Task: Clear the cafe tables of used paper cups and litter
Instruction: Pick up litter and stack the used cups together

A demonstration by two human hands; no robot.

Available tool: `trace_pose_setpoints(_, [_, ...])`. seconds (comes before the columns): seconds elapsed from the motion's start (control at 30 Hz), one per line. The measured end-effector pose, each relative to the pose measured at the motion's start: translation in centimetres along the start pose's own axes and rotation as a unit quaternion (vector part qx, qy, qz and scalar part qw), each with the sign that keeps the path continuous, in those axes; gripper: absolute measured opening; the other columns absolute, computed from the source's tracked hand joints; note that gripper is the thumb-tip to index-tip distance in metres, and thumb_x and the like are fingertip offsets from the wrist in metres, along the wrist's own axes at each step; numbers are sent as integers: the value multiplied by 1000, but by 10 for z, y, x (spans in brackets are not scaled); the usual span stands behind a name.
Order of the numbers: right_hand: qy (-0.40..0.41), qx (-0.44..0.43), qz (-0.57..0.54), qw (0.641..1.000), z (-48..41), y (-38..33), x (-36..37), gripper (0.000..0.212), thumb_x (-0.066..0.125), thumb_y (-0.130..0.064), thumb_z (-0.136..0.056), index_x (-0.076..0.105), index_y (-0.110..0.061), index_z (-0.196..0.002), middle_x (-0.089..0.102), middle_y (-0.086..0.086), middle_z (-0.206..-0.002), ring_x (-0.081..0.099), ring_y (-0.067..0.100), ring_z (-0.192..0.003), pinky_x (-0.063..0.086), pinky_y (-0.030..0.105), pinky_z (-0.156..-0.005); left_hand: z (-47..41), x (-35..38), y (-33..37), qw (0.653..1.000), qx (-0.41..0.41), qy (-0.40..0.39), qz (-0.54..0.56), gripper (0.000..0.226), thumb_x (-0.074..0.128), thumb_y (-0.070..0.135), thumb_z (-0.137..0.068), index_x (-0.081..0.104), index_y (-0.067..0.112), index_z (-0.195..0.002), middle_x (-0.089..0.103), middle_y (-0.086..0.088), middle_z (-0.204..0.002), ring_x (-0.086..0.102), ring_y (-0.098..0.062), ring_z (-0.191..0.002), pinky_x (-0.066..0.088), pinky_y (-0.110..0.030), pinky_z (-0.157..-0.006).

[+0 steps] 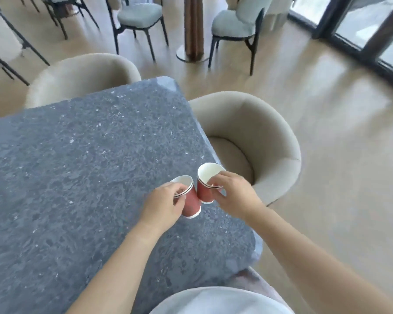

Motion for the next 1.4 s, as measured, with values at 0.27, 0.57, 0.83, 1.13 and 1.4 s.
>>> trace_pose_setpoints(0.27, [198, 243, -7, 950, 161, 39, -43, 14, 58, -17, -81, 67, -16, -92, 65, 0, -94, 58, 23, -86, 49, 38, -74, 14, 69, 109, 957, 247, -151, -16, 21, 54, 23, -87, 65, 29, -104, 65, 7, -106, 59, -18, -97, 50, -37, -81])
trace_pose_setpoints(0.57, [358, 429, -2, 829, 358, 59, -56, 14, 57, -13, -79, 64, -22, -87, 61, -10, -86, 54, 17, -84, 48, 34, -73, 113, 144, 237, 861, 438, -259, 7, 18, 62, 16, -80, 68, 24, -94, 69, 7, -94, 60, -11, -84, 30, -12, -65])
trace_pose_setpoints(0.83, [435, 545, -8, 717, 562, 56, -46, 16, 56, -9, -78, 63, -21, -87, 62, -9, -88, 54, 15, -88, 46, 31, -74, 271, 246, 342, 738, 558, -379, -24, 18, 60, 13, -79, 67, 24, -92, 68, 8, -91, 62, -14, -83, 49, -28, -73])
trace_pose_setpoints(1.13, [477, 634, 11, 608, 766, 46, -31, 16, 54, -10, -81, 64, -16, -92, 64, -3, -97, 53, 19, -94, 46, 34, -77, 469, 331, 442, 596, 672, -431, -88, 20, 57, 14, -82, 67, 23, -97, 68, 6, -96, 62, -17, -91, 49, -33, -76])
trace_pose_setpoints(1.4, [519, 677, -12, 523, 869, 35, -7, 17, 54, -12, -82, 65, -18, -93, 64, -4, -97, 52, 17, -92, 43, 29, -71, 598, 372, 479, 480, 712, -493, -138, 36, 48, 23, -84, 56, 43, -112, 59, 16, -94, 56, -9, -88, 39, -23, -66])
Point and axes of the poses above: each hand's wrist, its own z-axis away from the middle knuckle, its own x-axis out of the palm, y = z × x, the point moved 3 cm from there along -z, towards the middle knuckle
